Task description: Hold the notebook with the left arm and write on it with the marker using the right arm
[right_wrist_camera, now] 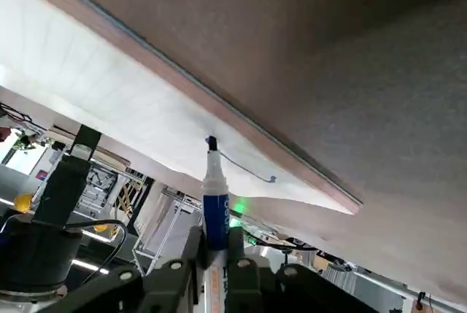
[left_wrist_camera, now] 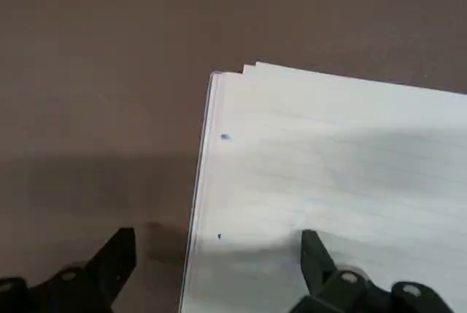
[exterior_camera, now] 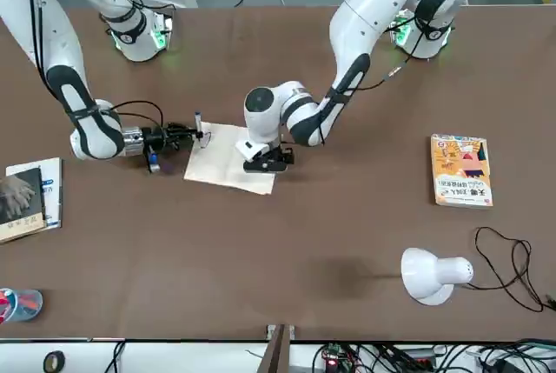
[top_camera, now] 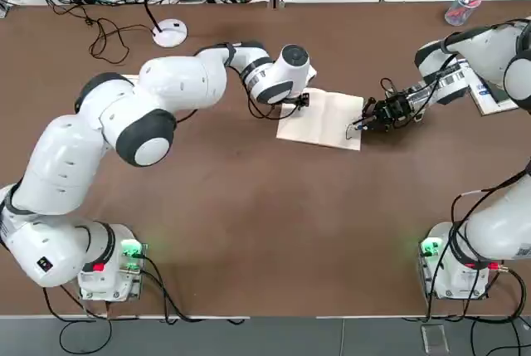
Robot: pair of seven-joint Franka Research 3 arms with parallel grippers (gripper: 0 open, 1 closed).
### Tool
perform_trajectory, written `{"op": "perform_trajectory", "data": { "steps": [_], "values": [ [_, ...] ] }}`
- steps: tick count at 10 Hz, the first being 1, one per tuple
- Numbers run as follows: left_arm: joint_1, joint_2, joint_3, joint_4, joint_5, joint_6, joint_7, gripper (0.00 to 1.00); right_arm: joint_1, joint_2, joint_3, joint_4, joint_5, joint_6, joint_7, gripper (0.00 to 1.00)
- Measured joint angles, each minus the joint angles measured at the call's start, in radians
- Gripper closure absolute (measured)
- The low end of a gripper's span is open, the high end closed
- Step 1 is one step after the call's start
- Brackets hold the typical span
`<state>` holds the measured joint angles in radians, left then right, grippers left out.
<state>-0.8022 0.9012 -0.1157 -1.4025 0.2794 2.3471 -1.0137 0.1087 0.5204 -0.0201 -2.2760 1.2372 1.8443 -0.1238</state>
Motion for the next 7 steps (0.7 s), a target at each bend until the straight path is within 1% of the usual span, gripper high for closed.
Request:
{"op": "perform_trajectory", "data": {
  "steps": [7],
  "values": [
    [0.000,0.000,0.000,0.000,0.000,0.000,0.000,0.00,0.046,0.005,0.000,0.000,0.036,0.000,-0.001,0.84]
  ]
}}
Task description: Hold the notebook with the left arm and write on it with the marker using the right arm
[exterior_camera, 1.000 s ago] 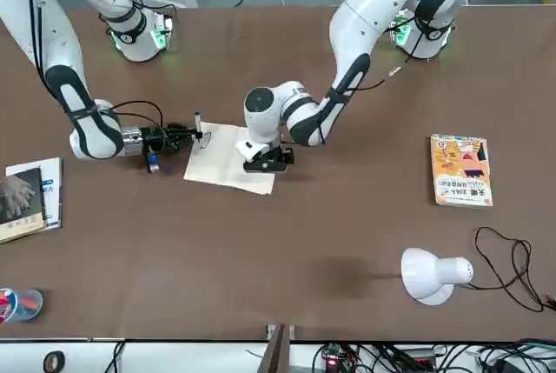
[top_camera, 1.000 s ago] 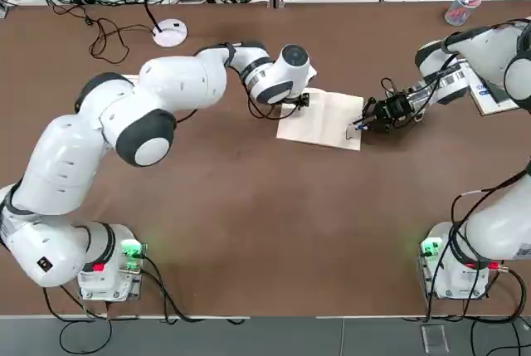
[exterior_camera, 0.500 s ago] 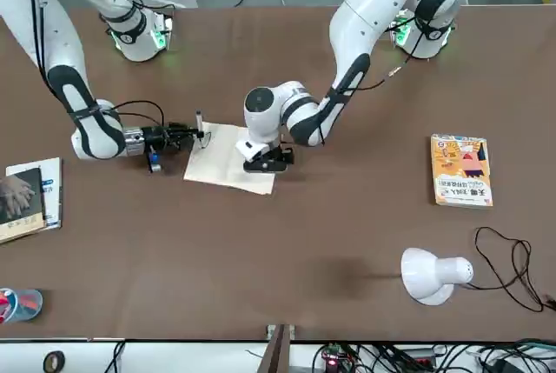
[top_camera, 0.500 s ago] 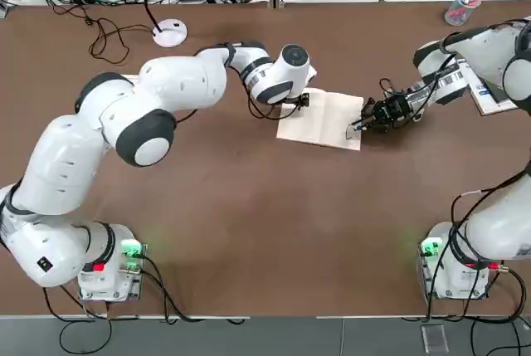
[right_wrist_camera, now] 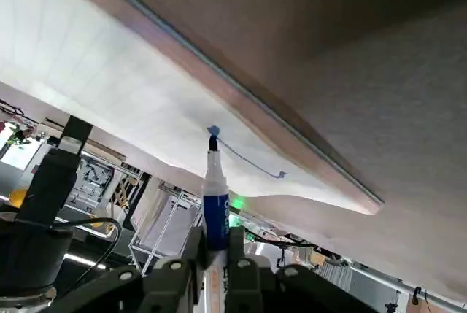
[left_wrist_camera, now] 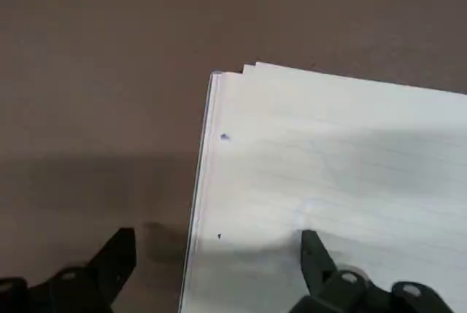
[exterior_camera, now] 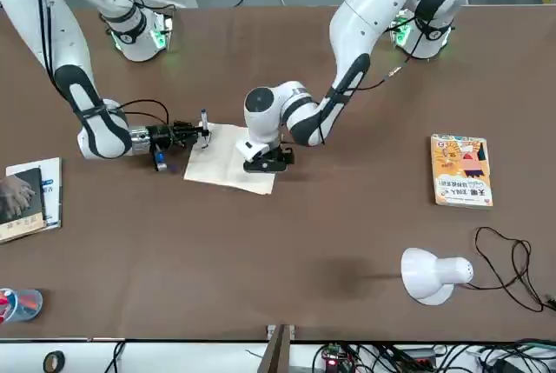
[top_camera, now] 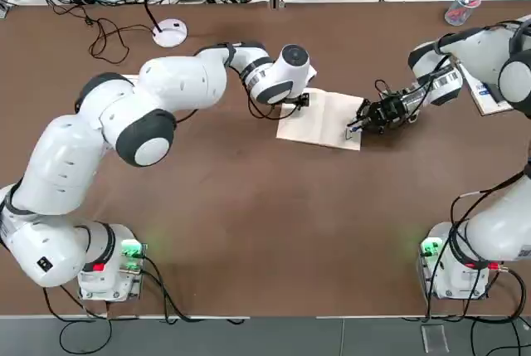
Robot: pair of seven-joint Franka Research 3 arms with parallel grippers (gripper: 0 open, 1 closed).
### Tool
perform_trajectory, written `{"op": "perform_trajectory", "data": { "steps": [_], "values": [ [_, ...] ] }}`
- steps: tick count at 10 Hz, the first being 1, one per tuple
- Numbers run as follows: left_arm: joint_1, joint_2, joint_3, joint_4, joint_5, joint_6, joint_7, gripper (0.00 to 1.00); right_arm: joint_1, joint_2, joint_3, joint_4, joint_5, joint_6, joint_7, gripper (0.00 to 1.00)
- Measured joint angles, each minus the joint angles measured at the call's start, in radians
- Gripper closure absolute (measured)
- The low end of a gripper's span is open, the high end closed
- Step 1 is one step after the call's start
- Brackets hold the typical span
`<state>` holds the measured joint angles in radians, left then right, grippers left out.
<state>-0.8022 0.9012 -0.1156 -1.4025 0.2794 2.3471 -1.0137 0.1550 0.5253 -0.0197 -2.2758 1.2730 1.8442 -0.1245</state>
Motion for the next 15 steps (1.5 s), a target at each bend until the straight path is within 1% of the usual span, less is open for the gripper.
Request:
{"op": "perform_trajectory", "data": {
  "steps": [5,11,13,15],
  "values": [
    [0.000,0.000,0.000,0.000,0.000,0.000,0.000,0.00,0.027,0.004,0.000,0.000,0.025,0.000,-0.003,0.84],
    [0.000,0.000,0.000,0.000,0.000,0.000,0.000,0.00,0.029,0.004,-0.001,0.003,0.027,-0.005,-0.002,0.84],
    [0.000,0.000,0.000,0.000,0.000,0.000,0.000,0.00,0.022,-0.004,-0.004,0.016,0.027,-0.019,0.038,0.84],
    [0.000,0.000,0.000,0.000,0.000,0.000,0.000,0.00,-0.007,-0.041,-0.008,0.054,-0.012,-0.088,0.135,0.84]
  ]
}}
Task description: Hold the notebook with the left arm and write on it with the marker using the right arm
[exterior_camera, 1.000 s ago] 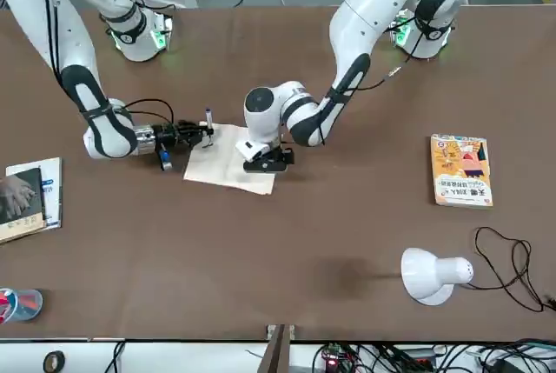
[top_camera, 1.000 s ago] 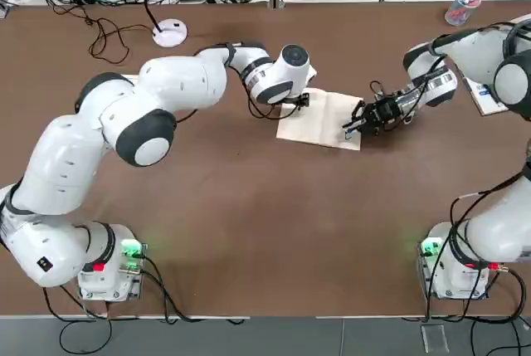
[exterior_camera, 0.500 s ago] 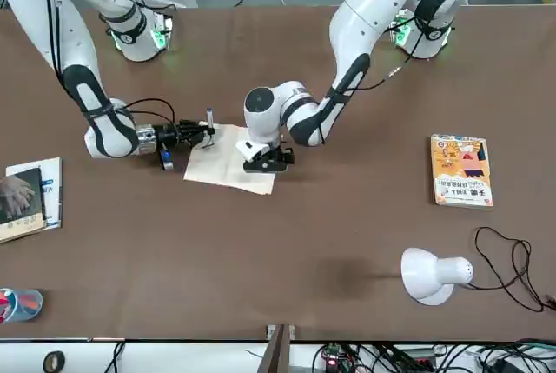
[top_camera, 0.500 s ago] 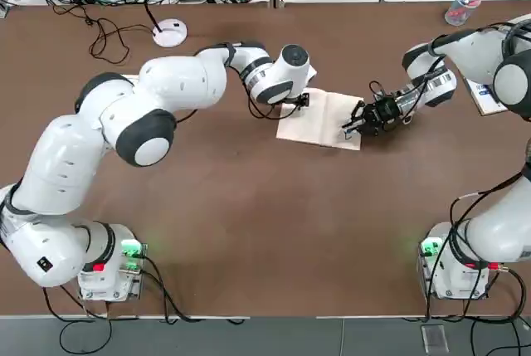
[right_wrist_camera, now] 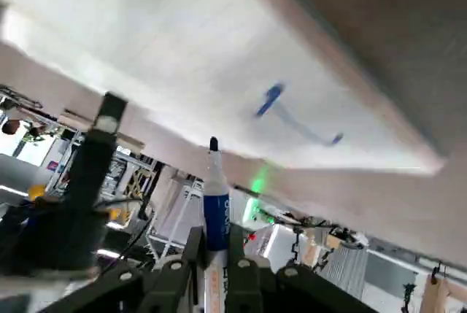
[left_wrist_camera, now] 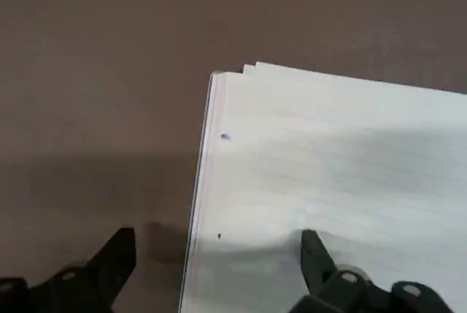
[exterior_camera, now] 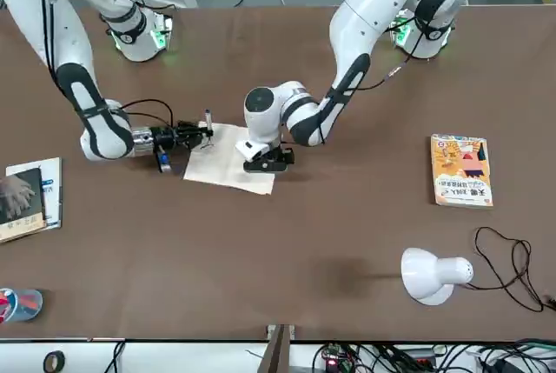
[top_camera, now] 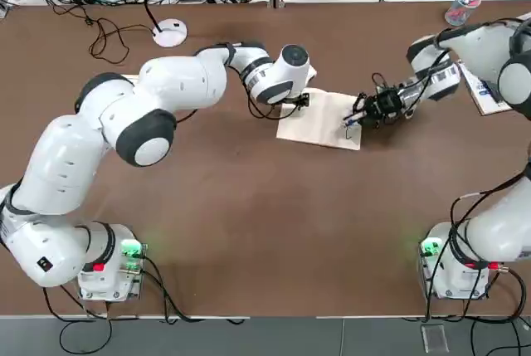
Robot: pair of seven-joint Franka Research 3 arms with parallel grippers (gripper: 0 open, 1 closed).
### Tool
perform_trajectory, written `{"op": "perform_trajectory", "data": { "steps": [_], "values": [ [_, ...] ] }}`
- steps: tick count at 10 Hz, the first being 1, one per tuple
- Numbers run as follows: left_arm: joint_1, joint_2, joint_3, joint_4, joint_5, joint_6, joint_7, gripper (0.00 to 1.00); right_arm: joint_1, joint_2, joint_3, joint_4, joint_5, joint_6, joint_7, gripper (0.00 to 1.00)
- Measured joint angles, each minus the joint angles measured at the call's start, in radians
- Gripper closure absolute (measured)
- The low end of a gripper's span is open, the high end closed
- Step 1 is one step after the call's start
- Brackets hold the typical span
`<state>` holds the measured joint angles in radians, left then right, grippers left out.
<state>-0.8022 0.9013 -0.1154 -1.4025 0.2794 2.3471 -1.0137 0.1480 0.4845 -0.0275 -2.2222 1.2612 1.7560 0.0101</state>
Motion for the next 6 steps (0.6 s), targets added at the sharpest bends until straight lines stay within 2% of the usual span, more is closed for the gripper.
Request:
{"op": "perform_trajectory", "data": {
  "steps": [3,6],
  "values": [
    [0.000,0.000,0.000,0.000,0.000,0.000,0.000,0.00,-0.064,-0.102,-0.003,0.062,-0.147,-0.078,0.102,0.84],
    [0.000,0.000,0.000,0.001,0.000,0.000,0.000,0.00,-0.113,-0.191,-0.004,0.092,-0.406,-0.077,0.023,0.84]
  ]
}}
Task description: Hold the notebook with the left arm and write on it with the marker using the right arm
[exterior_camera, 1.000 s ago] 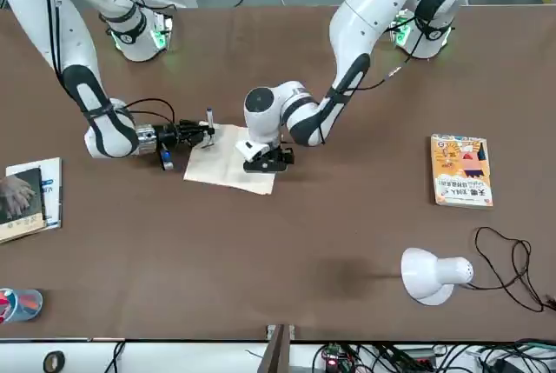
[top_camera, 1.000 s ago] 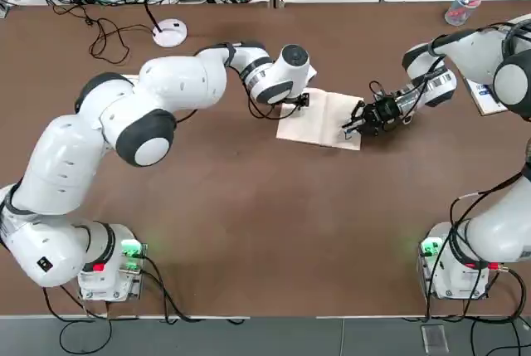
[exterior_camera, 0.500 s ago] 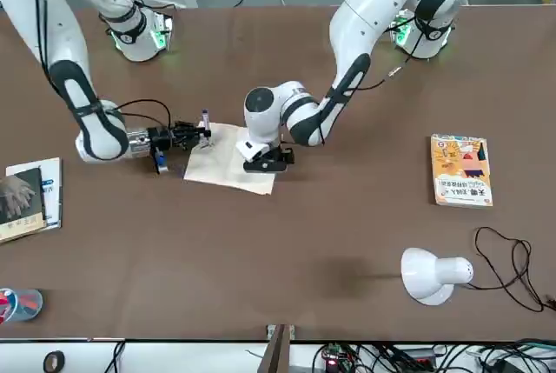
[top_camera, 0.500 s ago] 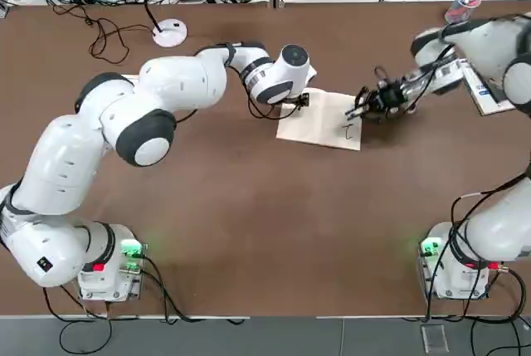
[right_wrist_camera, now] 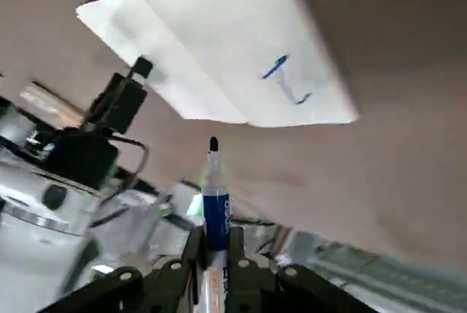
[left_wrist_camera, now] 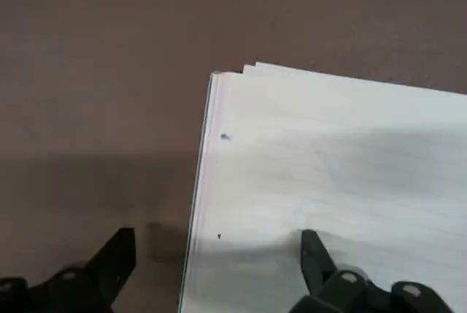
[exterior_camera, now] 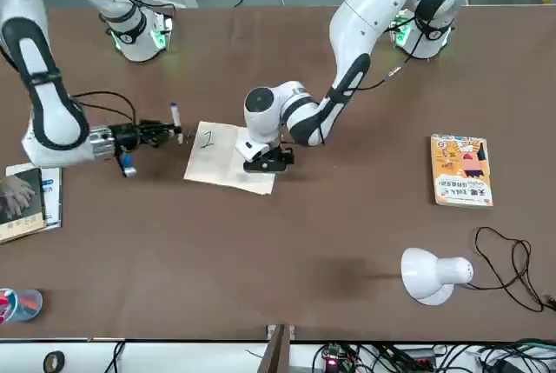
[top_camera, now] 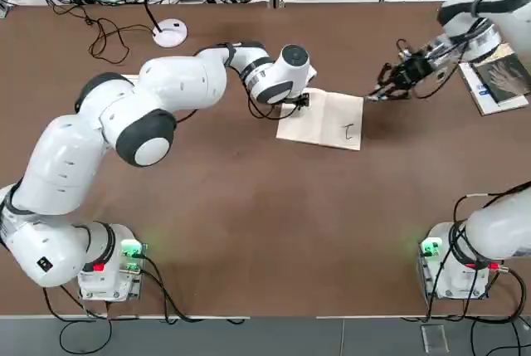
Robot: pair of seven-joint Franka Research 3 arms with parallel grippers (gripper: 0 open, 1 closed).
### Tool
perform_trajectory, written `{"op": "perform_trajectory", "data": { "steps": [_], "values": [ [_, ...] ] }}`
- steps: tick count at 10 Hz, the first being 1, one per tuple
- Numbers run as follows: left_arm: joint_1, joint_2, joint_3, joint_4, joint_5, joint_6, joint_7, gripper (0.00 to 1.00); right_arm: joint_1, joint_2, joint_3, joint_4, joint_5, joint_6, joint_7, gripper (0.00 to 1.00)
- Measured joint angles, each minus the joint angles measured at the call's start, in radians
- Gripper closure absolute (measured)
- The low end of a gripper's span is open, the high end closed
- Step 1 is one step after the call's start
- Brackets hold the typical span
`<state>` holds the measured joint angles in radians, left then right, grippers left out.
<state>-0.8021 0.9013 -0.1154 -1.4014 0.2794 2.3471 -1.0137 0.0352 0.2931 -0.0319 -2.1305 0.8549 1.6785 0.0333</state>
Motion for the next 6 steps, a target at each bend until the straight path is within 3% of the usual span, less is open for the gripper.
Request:
{"op": "perform_trajectory", "data": {
  "steps": [3,6],
  "values": [
    [0.001,0.000,0.001,0.007,0.000,0.006,0.000,0.00,-0.038,-0.021,-0.002,0.040,-0.288,0.095,-0.173,0.84],
    [0.004,-0.004,0.002,0.021,0.000,0.007,0.000,0.00,-0.074,-0.015,-0.003,0.078,-0.472,0.220,-0.311,0.84]
  ]
}}
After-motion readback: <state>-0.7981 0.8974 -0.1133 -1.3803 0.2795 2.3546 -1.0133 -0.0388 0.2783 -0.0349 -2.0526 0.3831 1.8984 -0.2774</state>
